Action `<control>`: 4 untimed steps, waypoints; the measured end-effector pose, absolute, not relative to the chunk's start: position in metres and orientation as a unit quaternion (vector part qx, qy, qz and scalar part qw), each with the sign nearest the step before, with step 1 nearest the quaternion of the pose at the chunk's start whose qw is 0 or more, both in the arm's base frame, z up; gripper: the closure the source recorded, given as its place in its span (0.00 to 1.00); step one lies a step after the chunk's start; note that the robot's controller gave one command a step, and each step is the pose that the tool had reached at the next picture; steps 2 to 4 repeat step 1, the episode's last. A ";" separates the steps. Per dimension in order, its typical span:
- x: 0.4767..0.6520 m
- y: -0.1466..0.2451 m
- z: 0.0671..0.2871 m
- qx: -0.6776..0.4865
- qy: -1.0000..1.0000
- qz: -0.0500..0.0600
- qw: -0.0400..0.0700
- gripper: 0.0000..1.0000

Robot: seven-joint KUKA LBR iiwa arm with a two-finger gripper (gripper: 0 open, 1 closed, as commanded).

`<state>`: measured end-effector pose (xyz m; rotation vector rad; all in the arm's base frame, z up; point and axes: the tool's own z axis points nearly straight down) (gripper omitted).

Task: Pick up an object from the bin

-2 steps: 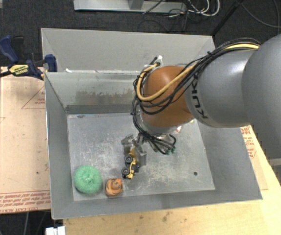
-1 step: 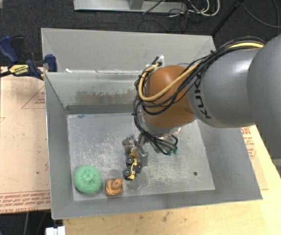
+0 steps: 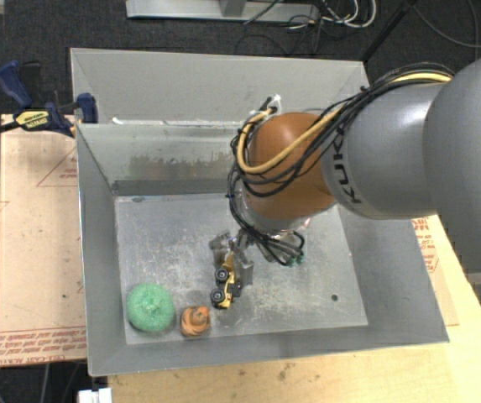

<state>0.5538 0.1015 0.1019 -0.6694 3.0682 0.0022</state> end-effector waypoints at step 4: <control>0.549 0.115 0.084 -0.212 0.977 0.001 0.001 1.00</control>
Offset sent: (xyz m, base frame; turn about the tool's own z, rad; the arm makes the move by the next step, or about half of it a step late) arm -0.0094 0.0203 -0.0052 -0.0123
